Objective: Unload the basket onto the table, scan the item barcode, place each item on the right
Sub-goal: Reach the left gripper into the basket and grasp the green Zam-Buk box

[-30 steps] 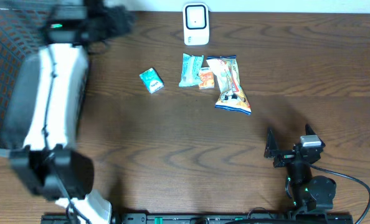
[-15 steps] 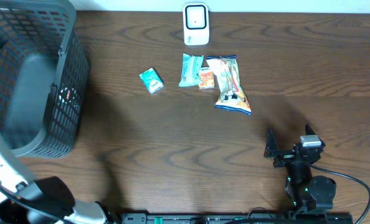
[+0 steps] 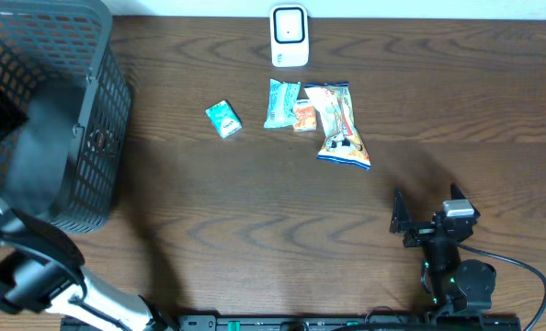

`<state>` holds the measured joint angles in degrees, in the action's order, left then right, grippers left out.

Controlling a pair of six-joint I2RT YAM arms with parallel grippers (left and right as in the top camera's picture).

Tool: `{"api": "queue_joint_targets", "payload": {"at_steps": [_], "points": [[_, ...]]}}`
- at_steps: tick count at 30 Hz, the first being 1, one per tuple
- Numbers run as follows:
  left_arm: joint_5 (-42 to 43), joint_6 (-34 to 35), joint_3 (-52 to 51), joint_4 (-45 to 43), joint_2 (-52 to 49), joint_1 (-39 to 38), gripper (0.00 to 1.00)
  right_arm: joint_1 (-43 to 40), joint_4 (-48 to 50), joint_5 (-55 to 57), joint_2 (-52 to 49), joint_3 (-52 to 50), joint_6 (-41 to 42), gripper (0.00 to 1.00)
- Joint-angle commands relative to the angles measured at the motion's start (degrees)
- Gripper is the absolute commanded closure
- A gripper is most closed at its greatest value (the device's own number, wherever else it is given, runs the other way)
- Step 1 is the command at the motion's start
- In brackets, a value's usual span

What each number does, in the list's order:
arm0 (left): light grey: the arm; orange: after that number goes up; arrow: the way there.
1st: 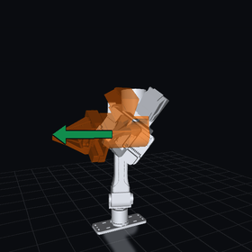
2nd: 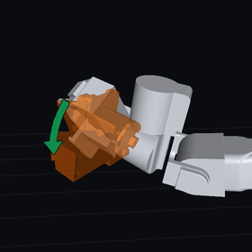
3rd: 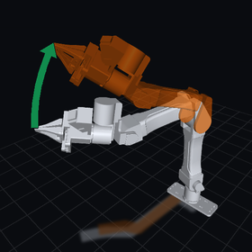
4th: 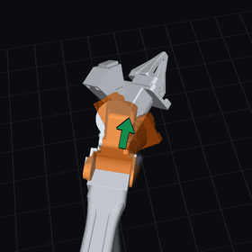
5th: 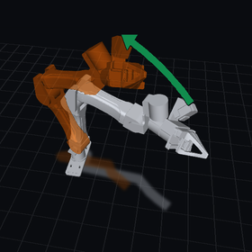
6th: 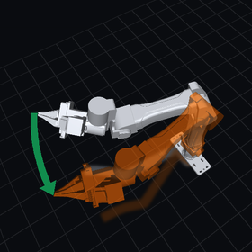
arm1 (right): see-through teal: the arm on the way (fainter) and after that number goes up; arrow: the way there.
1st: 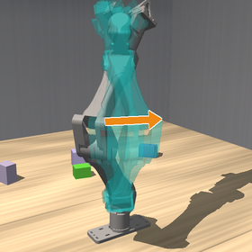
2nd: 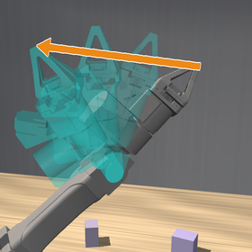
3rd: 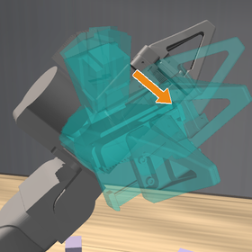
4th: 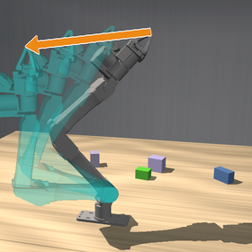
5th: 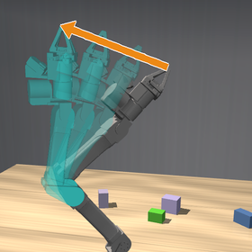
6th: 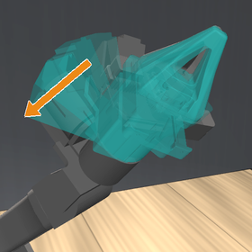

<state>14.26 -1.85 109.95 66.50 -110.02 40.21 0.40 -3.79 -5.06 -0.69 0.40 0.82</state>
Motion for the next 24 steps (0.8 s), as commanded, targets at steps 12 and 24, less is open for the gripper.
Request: {"api": "queue_joint_targets", "payload": {"at_steps": [12, 24], "points": [[10.4, -19.6, -1.0, 6.6, -11.7, 0.0, 0.16, 0.4, -0.3, 0.4, 0.3, 0.0, 0.2, 0.01], [13.1, -22.8, -1.0, 3.8, -16.2, -2.2, 0.07, 0.4, -0.3, 0.4, 0.3, 0.0, 0.2, 0.01]]}}
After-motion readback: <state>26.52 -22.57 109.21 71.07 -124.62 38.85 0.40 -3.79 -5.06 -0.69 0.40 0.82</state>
